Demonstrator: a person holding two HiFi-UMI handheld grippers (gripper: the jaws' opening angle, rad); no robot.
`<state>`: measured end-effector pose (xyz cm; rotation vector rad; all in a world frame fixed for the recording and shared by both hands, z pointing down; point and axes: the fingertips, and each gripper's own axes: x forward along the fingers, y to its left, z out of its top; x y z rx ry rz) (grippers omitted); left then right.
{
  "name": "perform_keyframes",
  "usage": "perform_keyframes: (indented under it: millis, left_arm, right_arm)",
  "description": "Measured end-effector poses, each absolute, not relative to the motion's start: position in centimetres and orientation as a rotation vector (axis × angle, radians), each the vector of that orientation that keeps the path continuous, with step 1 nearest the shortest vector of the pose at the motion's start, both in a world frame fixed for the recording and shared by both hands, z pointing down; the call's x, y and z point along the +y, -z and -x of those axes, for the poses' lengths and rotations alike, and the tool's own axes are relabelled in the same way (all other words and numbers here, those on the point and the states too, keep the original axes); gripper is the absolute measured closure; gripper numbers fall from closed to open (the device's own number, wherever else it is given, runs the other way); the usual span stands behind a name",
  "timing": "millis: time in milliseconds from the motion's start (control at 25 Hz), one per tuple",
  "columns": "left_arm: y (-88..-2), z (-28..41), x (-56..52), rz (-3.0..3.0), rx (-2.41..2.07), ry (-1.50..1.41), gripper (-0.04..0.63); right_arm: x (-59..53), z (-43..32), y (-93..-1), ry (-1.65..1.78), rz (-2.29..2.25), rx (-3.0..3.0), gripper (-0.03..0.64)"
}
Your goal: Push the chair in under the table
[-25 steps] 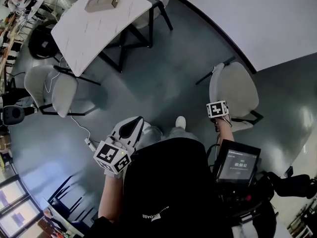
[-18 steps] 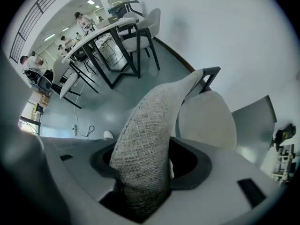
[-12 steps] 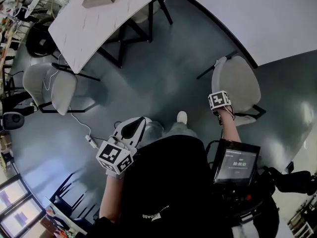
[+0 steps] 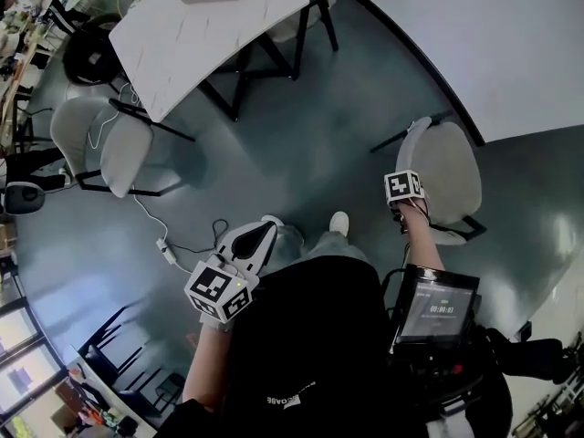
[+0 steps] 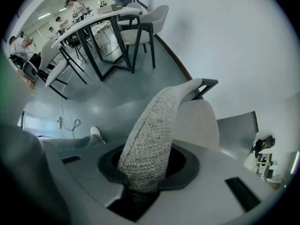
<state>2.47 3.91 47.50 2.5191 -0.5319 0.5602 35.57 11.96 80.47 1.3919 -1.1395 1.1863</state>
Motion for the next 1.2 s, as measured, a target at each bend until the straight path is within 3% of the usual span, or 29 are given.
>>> perform_keyframes:
  millis: [840,1200]
  left_arm:
    - [-47.3,8.3,3.9,-2.405,-0.779,-0.488,0.591]
    - [-47.1,13.6,7.1,-2.126,-1.067,-0.175,0.591]
  right_arm:
    - [3.3,-25.8,-81.1,-1.205,-1.352,-1.173,0.471]
    - [1.6,-21.5,-80.1,-1.154,-1.245,-1.275,0.446]
